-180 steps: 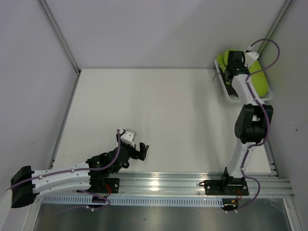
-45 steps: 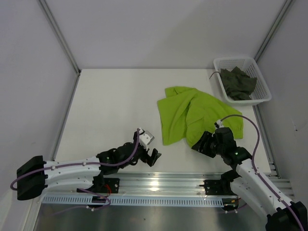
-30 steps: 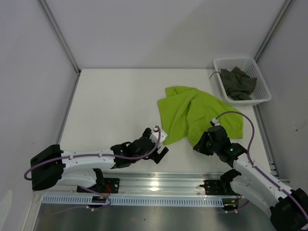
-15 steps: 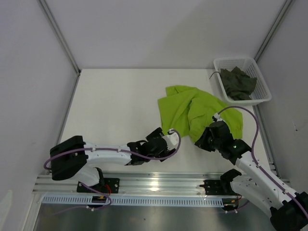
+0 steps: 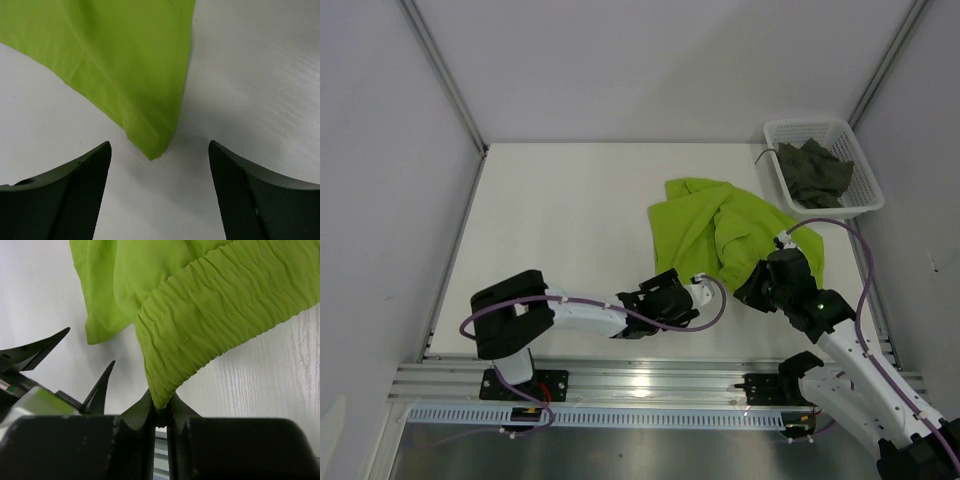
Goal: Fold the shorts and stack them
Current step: Flatten the shorts out
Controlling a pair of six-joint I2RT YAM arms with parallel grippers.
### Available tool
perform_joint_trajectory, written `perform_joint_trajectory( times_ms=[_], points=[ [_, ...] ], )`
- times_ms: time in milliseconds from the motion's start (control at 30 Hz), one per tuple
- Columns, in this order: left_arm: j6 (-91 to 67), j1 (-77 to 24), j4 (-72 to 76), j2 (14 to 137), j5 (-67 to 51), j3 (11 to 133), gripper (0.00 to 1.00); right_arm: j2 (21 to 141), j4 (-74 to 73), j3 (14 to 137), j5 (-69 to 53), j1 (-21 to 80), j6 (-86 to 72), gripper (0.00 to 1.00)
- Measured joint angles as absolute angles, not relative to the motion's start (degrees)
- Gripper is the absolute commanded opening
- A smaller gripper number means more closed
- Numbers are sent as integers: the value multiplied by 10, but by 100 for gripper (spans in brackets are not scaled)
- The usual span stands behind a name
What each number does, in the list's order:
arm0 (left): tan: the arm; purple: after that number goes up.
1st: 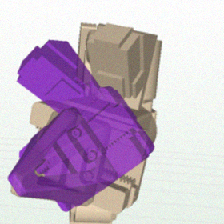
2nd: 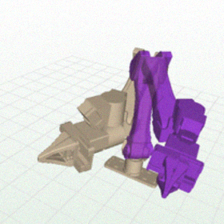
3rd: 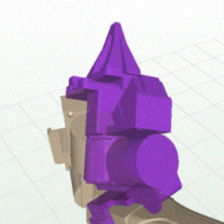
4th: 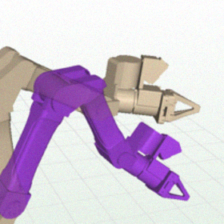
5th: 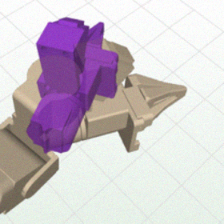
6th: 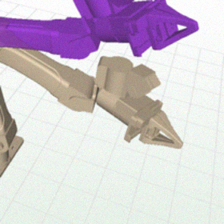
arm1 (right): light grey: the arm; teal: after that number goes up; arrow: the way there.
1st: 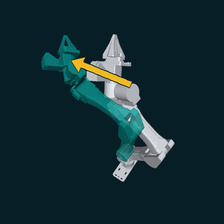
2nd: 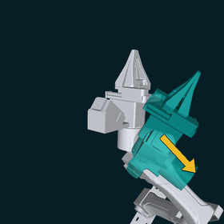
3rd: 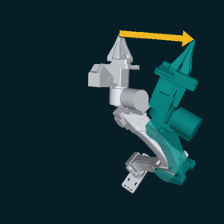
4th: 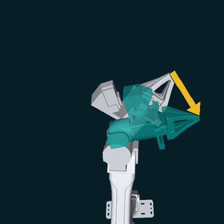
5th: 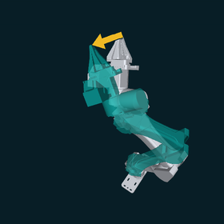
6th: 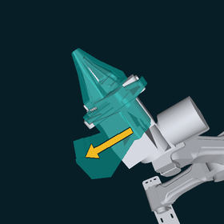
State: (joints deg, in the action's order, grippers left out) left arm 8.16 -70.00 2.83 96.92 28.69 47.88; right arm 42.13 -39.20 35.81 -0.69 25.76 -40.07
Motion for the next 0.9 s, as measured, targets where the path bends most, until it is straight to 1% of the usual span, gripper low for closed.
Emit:
perform_joint_trajectory(
  times_ms=[33,67,167,200,267,300,367,400,633,767,900],
  points=[
    [83,-700,28,981,290,486,77,420,-395,360,-7,256,-400,4],
    [86,-698,27,993,293,494,71,417,-396,361,-7,256,-400,4],
    [91,-692,24,1019,295,523,56,411,-397,362,-7,255,-400,4],
    [91,-689,23,1029,295,531,47,408,-399,362,-7,255,-400,3],
    [91,-683,21,1046,298,542,38,405,-404,364,-7,255,-400,2],
    [91,-681,19,1051,299,546,28,404,-407,366,-7,255,-400,1],
    [86,-677,11,1055,299,550,12,404,-415,372,-7,253,-400,0],
    [85,-675,5,1056,301,550,0,403,-418,376,-7,251,-400,0],
    [51,-655,-24,1037,314,535,0,399,-451,431,6,226,-400,0],
    [-1,-621,-56,972,325,500,0,390,-456,451,10,195,-399,0],
    [-63,-585,-88,873,340,468,0,392,-453,450,-19,161,-399,0]
  ],
)
